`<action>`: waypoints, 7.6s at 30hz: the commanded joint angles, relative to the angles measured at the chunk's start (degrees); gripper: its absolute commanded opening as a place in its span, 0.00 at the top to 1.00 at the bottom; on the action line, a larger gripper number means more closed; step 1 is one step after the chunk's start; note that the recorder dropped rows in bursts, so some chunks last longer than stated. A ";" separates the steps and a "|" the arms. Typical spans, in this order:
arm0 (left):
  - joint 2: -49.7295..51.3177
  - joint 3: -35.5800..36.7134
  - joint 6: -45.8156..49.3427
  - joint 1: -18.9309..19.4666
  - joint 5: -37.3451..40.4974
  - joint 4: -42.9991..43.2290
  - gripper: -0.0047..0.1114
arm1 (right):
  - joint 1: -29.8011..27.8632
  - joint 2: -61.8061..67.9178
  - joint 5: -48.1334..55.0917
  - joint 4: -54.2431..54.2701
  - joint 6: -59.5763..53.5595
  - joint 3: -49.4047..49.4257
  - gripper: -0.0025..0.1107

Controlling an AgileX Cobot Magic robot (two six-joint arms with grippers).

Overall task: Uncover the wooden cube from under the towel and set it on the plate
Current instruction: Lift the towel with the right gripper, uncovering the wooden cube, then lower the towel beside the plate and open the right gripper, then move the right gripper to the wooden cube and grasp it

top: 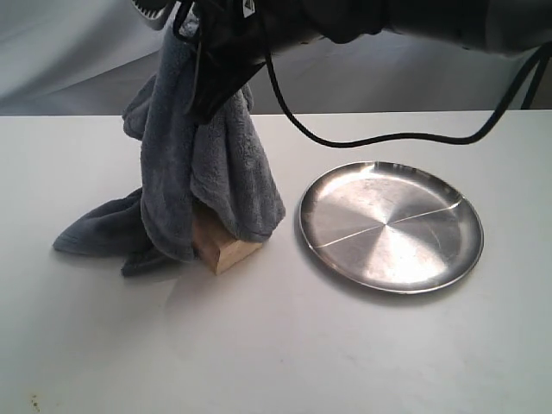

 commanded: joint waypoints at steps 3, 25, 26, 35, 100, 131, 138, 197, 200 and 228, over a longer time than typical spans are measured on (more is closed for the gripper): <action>-0.21 0.27 -0.28 -0.12 -0.68 -0.14 0.96 | 0.28 -3.24 -7.55 -0.66 0.54 0.04 0.98; -0.21 0.27 -0.28 -0.12 -0.68 -0.14 0.96 | 0.28 -7.08 -20.26 -1.54 0.56 0.04 0.98; -0.21 0.27 -0.28 -0.12 -0.68 -0.14 0.96 | 0.28 -7.08 -20.57 -1.54 0.56 0.04 0.98; -0.21 0.27 -0.28 -0.12 -0.68 -0.14 0.96 | -2.13 -7.08 -32.20 -2.11 -4.41 0.04 0.98; -0.21 0.27 -0.28 -0.12 -0.68 -0.14 0.96 | -8.09 0.70 -16.96 5.42 -2.08 0.04 0.98; -0.21 0.27 -0.28 -0.12 -0.68 -0.14 0.96 | -5.16 16.94 10.53 40.83 -35.57 0.04 0.05; -0.21 0.27 -0.28 -0.12 -0.68 -0.14 0.96 | -3.77 10.45 12.42 40.07 -36.18 0.04 0.09; -0.21 0.27 -0.28 -0.12 -0.68 -0.14 0.96 | -2.98 25.03 -9.84 26.61 -25.50 8.75 0.90; -0.21 0.27 -0.28 -0.12 -0.68 -0.14 0.96 | -2.98 27.68 -13.05 26.61 -20.48 5.19 0.90; -0.21 0.27 -0.28 -0.12 -0.68 -0.14 0.96 | -2.98 17.28 24.68 30.32 -16.71 -4.63 0.90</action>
